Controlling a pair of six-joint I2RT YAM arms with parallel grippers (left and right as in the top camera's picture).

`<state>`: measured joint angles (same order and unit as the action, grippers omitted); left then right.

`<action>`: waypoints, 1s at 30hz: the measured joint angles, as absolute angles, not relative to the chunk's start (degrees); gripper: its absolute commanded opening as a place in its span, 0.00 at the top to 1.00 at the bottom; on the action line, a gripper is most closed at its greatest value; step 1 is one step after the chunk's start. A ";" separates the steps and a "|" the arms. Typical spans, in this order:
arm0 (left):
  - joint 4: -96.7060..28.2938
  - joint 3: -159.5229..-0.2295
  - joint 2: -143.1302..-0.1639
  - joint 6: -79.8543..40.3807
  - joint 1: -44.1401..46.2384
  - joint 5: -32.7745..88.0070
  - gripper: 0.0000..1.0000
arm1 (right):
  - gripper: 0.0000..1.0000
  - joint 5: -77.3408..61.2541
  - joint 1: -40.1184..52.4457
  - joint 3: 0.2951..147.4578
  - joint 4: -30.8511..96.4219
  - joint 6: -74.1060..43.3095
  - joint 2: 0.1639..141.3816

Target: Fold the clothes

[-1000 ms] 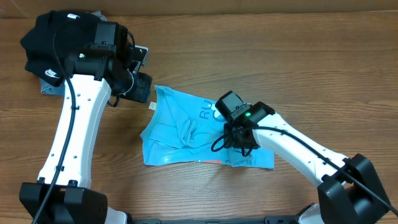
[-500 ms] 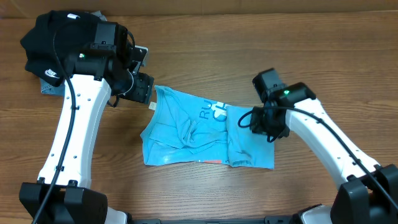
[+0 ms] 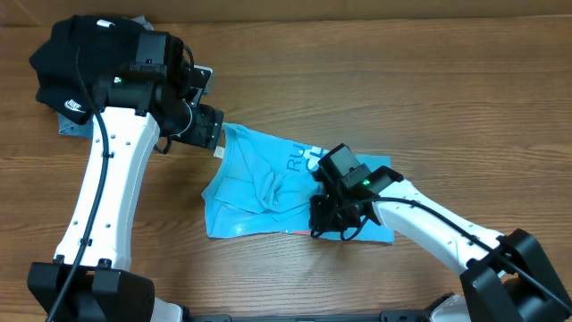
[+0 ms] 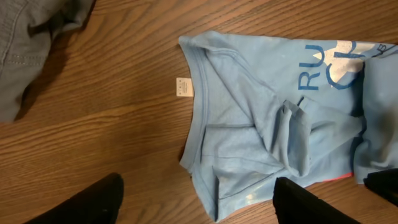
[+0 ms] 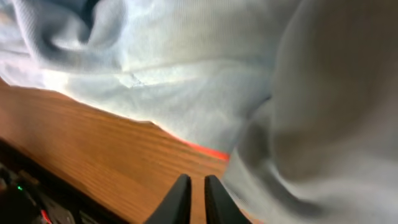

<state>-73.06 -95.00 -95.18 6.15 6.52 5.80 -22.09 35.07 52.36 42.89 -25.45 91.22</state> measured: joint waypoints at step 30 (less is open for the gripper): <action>-38.68 -64.64 -107.42 5.98 6.31 19.53 0.04 | 0.79 -9.39 18.39 56.05 54.30 -29.34 85.14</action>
